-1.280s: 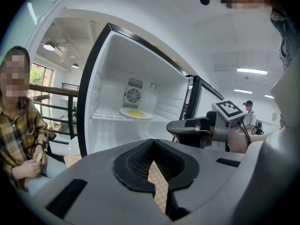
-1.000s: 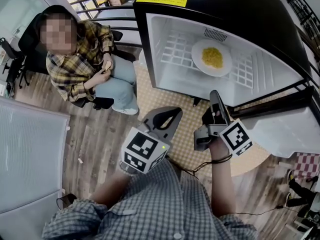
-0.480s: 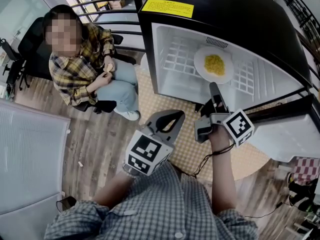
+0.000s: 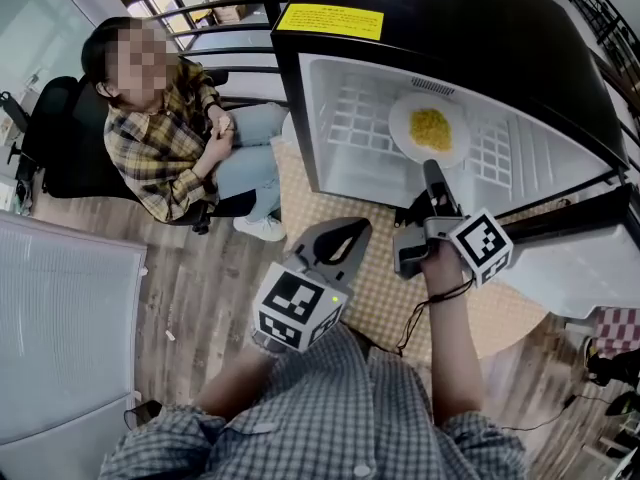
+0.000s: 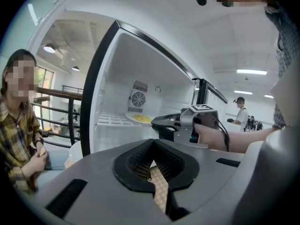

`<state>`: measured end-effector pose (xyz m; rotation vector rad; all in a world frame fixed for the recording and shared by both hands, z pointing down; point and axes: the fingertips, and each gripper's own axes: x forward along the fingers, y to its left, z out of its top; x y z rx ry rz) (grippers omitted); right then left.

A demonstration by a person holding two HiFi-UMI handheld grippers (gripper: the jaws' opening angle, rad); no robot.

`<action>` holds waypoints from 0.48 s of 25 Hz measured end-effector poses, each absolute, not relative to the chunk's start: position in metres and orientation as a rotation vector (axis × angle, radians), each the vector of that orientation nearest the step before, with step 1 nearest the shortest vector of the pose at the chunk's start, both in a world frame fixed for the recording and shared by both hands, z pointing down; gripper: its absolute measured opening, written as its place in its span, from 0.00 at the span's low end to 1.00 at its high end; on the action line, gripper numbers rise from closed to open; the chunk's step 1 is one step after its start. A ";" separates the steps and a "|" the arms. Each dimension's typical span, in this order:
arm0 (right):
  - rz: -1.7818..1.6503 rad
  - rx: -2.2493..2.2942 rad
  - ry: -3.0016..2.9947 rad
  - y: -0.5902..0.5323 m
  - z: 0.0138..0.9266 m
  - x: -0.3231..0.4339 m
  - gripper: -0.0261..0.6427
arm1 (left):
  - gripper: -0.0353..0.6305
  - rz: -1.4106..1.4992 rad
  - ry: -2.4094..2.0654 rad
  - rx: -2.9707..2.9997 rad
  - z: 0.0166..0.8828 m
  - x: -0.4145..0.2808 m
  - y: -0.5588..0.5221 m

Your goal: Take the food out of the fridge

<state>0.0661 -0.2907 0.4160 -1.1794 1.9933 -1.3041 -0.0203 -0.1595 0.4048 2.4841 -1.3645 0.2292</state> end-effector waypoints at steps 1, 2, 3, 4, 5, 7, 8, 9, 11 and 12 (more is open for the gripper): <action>-1.302 -1.178 1.996 -0.291 0.416 0.066 0.11 | 0.06 0.205 -1.380 2.465 0.404 -0.022 -0.162; -1.301 -1.176 1.999 -0.290 0.415 0.065 0.11 | 0.06 0.190 -1.402 2.447 0.404 -0.025 -0.165; -1.300 -1.173 2.002 -0.289 0.415 0.065 0.11 | 0.06 0.187 -1.424 2.433 0.404 -0.026 -0.168; -1.299 -1.171 2.007 -0.288 0.415 0.065 0.11 | 0.06 0.188 -1.441 2.426 0.404 -0.027 -0.171; -1.298 -1.170 2.016 -0.287 0.414 0.065 0.11 | 0.06 0.183 -1.448 2.423 0.404 -0.027 -0.174; -1.290 -1.174 2.045 -0.284 0.413 0.065 0.11 | 0.06 0.138 -1.429 2.408 0.403 -0.024 -0.179; -1.285 -1.175 2.060 -0.283 0.412 0.066 0.10 | 0.06 0.107 -1.407 2.393 0.403 -0.022 -0.182; -1.280 -1.173 2.072 -0.281 0.411 0.066 0.10 | 0.06 0.080 -1.383 2.375 0.403 -0.020 -0.184; -1.274 -1.159 2.082 -0.279 0.409 0.067 0.10 | 0.07 0.038 -1.331 2.341 0.405 -0.017 -0.191; -1.277 -1.150 2.080 -0.277 0.408 0.068 0.10 | 0.11 0.019 -1.302 2.327 0.406 -0.015 -0.194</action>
